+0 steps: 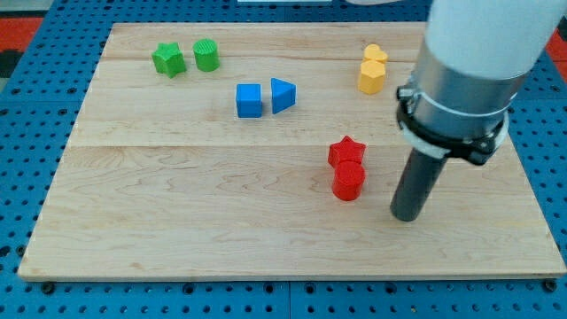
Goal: Push the hexagon to the top right of the red star
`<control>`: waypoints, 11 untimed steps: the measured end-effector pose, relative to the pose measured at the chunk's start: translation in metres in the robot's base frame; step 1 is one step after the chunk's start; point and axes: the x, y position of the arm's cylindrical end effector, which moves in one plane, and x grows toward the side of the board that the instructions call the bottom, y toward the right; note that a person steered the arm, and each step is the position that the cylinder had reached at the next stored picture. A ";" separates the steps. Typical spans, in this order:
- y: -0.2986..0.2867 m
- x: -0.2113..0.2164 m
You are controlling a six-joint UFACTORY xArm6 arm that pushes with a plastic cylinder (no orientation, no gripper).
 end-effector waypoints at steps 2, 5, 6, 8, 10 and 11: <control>0.090 -0.125; 0.084 -0.255; 0.032 -0.262; -0.052 -0.226; -0.039 -0.161; -0.013 -0.157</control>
